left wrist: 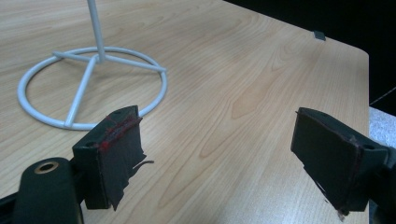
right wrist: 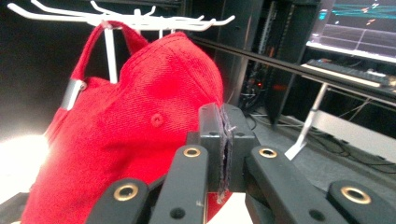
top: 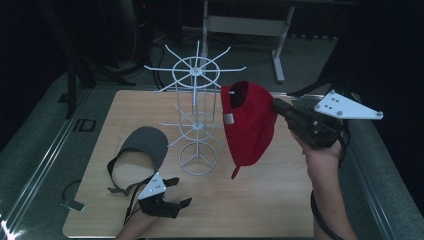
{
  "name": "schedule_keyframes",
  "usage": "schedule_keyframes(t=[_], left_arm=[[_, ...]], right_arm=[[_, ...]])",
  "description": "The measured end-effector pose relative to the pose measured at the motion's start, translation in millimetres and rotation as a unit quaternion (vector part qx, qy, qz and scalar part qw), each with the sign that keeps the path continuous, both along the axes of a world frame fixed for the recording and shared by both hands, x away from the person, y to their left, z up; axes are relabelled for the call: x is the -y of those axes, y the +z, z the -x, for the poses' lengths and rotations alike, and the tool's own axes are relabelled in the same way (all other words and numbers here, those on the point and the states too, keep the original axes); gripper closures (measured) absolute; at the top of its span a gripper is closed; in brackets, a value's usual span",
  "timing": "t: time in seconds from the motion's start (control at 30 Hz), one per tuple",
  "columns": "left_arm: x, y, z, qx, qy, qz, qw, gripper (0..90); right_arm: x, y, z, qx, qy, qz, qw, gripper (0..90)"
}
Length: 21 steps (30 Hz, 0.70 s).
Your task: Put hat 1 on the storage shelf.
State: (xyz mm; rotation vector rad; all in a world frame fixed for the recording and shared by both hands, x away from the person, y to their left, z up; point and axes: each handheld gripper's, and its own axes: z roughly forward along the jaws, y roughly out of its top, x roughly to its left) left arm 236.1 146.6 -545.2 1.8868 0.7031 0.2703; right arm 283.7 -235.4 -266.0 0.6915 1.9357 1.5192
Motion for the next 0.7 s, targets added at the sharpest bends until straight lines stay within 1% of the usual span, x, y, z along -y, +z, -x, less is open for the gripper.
schedule_keyframes(t=[0.17, 0.27, 0.3, 0.37, 0.43, 0.5, 0.6, 0.67, 0.7], left_arm=[[0.1, 0.2, 0.1, -0.002, -0.001, 0.002, 1.0000, 16.5], [-0.1, 0.1, 0.1, -0.002, -0.001, 0.000, 1.0000, 16.5], [-0.2, 0.0, 0.1, -0.001, 0.001, -0.004, 1.0000, 16.6], [-0.2, -0.6, -0.2, -0.002, 0.000, -0.005, 1.0000, 16.5], [0.2, -1.0, 0.0, -0.004, 0.001, -0.004, 1.0000, 16.6], [0.9, -1.3, 0.2, -0.006, 0.000, -0.006, 1.0000, 16.6], [1.3, -2.1, 0.2, -0.007, -0.003, -0.010, 0.9999, 16.6], [1.7, -2.3, 0.3, -0.009, -0.003, -0.008, 0.9999, 16.6], [1.9, -2.4, 0.2, -0.008, -0.002, -0.009, 0.9999, 16.6]], right_arm=[[3.7, -7.6, 3.7, -0.003, 0.001, 0.001, 1.0000, 85.8], [6.9, -11.4, 5.2, -0.007, 0.008, -0.005, 0.9999, 78.8], [8.4, -12.3, 6.1, -0.008, 0.009, -0.006, 0.9999, 76.5], [12.0, -14.0, 8.6, -0.006, 0.009, -0.014, 0.9999, 69.8], [16.4, -15.7, 11.3, -0.004, 0.006, -0.015, 0.9999, 66.2], [21.4, -18.4, 13.9, -0.005, 0.005, -0.012, 0.9999, 64.1], [29.8, -24.2, 16.3, -0.005, 0.011, -0.013, 0.9998, 57.0], [36.2, -30.7, 17.1, -0.011, 0.007, -0.009, 0.9999, 52.4], [38.7, -33.9, 17.3, -0.018, 0.006, -0.007, 0.9998, 49.7]])
